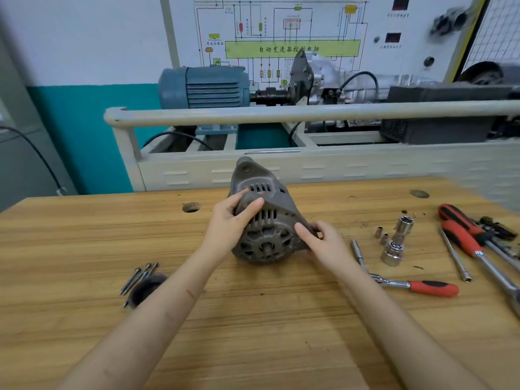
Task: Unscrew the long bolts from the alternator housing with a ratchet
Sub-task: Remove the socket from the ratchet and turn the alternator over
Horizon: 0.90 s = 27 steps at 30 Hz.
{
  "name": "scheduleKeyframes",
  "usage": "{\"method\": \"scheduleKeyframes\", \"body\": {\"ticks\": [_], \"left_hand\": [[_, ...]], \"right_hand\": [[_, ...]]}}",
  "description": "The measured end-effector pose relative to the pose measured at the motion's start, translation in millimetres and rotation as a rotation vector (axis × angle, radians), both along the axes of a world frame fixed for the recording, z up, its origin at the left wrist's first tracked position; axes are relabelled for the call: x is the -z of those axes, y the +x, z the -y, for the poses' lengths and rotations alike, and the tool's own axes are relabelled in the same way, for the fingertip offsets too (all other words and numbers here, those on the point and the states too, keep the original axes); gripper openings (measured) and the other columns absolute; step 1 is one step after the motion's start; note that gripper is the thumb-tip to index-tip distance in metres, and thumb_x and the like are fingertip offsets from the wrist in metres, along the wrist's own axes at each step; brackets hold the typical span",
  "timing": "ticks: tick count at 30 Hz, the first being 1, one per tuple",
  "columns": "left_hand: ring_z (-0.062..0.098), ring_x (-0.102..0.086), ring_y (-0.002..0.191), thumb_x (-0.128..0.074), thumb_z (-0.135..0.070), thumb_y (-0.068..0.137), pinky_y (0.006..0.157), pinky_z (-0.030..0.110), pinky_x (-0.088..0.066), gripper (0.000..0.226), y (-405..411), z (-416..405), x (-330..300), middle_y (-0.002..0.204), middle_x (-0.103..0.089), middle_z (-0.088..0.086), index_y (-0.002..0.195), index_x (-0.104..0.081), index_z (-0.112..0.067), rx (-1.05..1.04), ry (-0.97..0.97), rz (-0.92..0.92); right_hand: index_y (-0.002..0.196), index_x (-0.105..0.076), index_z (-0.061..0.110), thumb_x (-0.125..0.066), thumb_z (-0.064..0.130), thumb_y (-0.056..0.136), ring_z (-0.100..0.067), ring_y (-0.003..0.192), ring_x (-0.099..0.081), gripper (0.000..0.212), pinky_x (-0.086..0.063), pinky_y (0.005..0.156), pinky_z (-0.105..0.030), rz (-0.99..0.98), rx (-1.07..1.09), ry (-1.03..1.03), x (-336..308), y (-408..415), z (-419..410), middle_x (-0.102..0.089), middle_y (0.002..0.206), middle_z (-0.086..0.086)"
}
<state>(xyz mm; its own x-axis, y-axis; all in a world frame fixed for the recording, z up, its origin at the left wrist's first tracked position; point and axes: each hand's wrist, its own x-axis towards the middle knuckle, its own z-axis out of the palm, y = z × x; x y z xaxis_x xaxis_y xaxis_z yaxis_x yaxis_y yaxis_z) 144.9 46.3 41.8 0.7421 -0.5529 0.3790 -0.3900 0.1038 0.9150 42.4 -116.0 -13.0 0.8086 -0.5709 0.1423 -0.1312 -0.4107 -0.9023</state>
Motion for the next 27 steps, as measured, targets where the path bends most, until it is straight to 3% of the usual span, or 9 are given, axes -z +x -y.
{"method": "scheduleKeyframes", "body": {"ticks": [2, 5, 7, 11, 15, 18, 21, 23, 27], "left_hand": [[-0.007, -0.062, 0.088, -0.061, -0.034, 0.077, 0.074, 0.015, -0.052, 0.035, -6, -2, -1, 0.086, -0.067, -0.026, 0.107, -0.067, -0.015, 0.01, -0.019, -0.002], [-0.014, -0.059, 0.088, -0.061, -0.045, 0.067, 0.073, 0.011, -0.05, 0.06, -16, -4, -1, 0.087, -0.063, -0.032, 0.114, -0.064, -0.008, 0.001, -0.039, -0.005], [-0.015, -0.058, 0.089, -0.062, -0.044, 0.066, 0.07, 0.007, -0.048, 0.058, -22, -7, 1, 0.096, -0.06, -0.026, 0.111, -0.065, -0.008, 0.0, -0.064, -0.003], [-0.012, -0.055, 0.096, -0.065, -0.024, 0.078, 0.074, 0.011, -0.048, 0.015, -30, -12, 7, 0.109, -0.057, -0.018, 0.092, -0.069, -0.025, 0.003, -0.069, -0.012], [0.002, -0.057, 0.101, -0.063, -0.018, 0.08, 0.075, 0.019, -0.051, 0.012, -31, -13, 7, 0.109, -0.058, -0.016, 0.088, -0.069, -0.024, 0.006, -0.1, -0.077], [0.003, -0.061, 0.096, -0.062, -0.015, 0.081, 0.072, 0.021, -0.052, 0.013, -28, -13, 5, 0.107, -0.062, -0.014, 0.082, -0.072, -0.024, 0.002, -0.128, -0.112], [0.007, -0.064, 0.094, -0.063, -0.016, 0.08, 0.071, 0.024, -0.054, 0.015, -26, -13, 5, 0.102, -0.066, -0.011, 0.077, -0.073, -0.027, 0.002, -0.162, -0.177], [0.008, -0.063, 0.097, -0.064, -0.02, 0.077, 0.075, 0.028, -0.053, 0.012, -25, -14, 6, 0.102, -0.066, -0.011, 0.078, -0.073, -0.027, 0.003, -0.147, -0.167], [-0.005, -0.062, 0.094, -0.063, -0.033, 0.066, 0.068, 0.016, -0.051, 0.016, -27, -14, 6, 0.098, -0.066, -0.015, 0.079, -0.072, -0.028, 0.017, -0.147, -0.128]], "right_hand": [[0.085, -0.059, 0.015, -0.052, 0.062, 0.075, -0.017, 0.084, -0.057, 0.048, -0.046, 0.067, -0.029, -0.006, 0.028, -0.051, 4, -10, -6, -0.059, 0.092, -0.004], [0.079, -0.057, 0.017, -0.052, 0.057, 0.079, -0.008, 0.077, -0.051, 0.04, -0.033, 0.058, -0.016, 0.023, 0.061, -0.131, 8, -27, -15, -0.055, 0.085, 0.001], [0.079, -0.056, 0.021, -0.05, 0.063, 0.075, -0.007, 0.078, -0.05, 0.043, -0.032, 0.059, -0.018, -0.001, 0.032, -0.14, 8, -38, -17, -0.054, 0.086, 0.002], [0.102, -0.056, 0.027, -0.045, 0.076, 0.057, -0.005, 0.096, -0.054, 0.068, -0.043, 0.076, -0.023, -0.084, -0.136, 0.026, -5, -58, -10, -0.057, 0.104, 0.009], [0.117, -0.051, 0.03, -0.048, 0.051, 0.086, 0.001, 0.098, -0.051, 0.038, -0.044, 0.076, -0.018, -0.073, -0.143, 0.038, -12, -59, -10, -0.056, 0.111, 0.01], [0.132, -0.043, 0.031, -0.042, 0.038, 0.095, 0.006, 0.101, -0.047, 0.039, -0.042, 0.078, -0.015, 0.041, -0.128, 0.017, -19, -44, -19, -0.05, 0.115, 0.015], [0.13, -0.045, 0.031, -0.038, 0.034, 0.097, 0.007, 0.1, -0.046, 0.034, -0.042, 0.079, -0.016, 0.158, -0.137, 0.148, -40, -21, -26, -0.048, 0.111, 0.023], [0.121, -0.051, 0.029, -0.038, 0.035, 0.097, -0.002, 0.1, -0.051, 0.028, -0.046, 0.079, -0.024, 0.189, -0.115, 0.243, -49, -7, -29, -0.053, 0.111, 0.015], [0.107, -0.054, 0.026, -0.042, 0.036, 0.096, -0.008, 0.094, -0.055, 0.02, -0.046, 0.07, -0.025, 0.211, -0.02, 0.253, -51, 7, -34, -0.057, 0.104, 0.009]]}}
